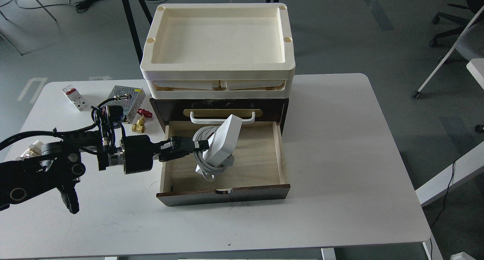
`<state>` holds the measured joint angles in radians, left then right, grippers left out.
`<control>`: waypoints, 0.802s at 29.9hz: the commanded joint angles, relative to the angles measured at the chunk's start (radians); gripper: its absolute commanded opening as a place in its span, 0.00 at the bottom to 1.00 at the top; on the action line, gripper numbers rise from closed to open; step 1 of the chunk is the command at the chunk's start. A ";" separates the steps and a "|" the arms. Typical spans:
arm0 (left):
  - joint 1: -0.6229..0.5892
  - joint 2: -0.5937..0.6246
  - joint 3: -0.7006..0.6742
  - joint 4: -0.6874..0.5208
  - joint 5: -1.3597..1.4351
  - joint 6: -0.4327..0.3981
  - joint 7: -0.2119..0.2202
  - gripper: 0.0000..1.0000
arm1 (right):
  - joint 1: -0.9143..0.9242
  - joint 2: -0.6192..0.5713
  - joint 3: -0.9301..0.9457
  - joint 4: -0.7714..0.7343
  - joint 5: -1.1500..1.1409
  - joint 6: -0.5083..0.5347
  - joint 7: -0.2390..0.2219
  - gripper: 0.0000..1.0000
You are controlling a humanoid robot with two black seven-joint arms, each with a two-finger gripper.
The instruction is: Put charging cable into cabinet
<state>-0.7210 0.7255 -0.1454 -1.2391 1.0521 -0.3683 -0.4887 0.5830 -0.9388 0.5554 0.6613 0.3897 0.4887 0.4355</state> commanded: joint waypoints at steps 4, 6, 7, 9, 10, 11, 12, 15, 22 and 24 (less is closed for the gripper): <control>0.018 -0.029 0.000 0.049 0.000 0.043 0.000 0.00 | -0.003 0.003 0.000 0.001 0.000 0.000 0.000 1.00; 0.020 -0.028 0.000 0.049 0.000 0.042 0.000 0.00 | -0.003 0.003 0.000 0.001 0.000 0.000 0.000 1.00; 0.020 -0.028 0.001 0.049 0.002 0.042 0.000 0.00 | -0.006 0.003 0.000 0.001 0.000 0.000 0.000 1.00; 0.021 -0.026 0.000 0.049 0.000 0.036 0.000 0.02 | -0.012 0.003 0.000 0.001 0.000 0.000 0.000 1.00; 0.026 -0.025 0.000 0.046 0.002 0.034 0.000 0.06 | -0.014 0.003 0.000 0.001 0.000 0.000 0.002 1.00; 0.031 -0.025 -0.002 0.044 0.002 0.034 0.000 0.10 | -0.017 0.003 0.000 0.000 0.000 0.000 0.005 1.00; 0.035 -0.023 -0.003 0.040 0.002 0.034 0.000 0.14 | -0.017 0.002 0.000 0.000 0.000 0.000 0.009 1.00; 0.037 -0.028 -0.003 0.036 0.002 0.034 0.000 0.34 | -0.019 0.001 0.000 0.000 0.000 0.000 0.020 1.00; 0.040 -0.031 -0.005 0.035 -0.001 0.032 0.000 0.52 | -0.032 0.001 0.000 0.001 0.000 0.000 0.022 1.00; 0.040 -0.029 -0.005 0.036 -0.003 0.032 0.000 0.57 | -0.037 0.001 0.000 0.001 0.000 0.000 0.022 1.00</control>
<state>-0.6814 0.6952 -0.1502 -1.2042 1.0517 -0.3358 -0.4887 0.5516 -0.9371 0.5553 0.6626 0.3897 0.4887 0.4567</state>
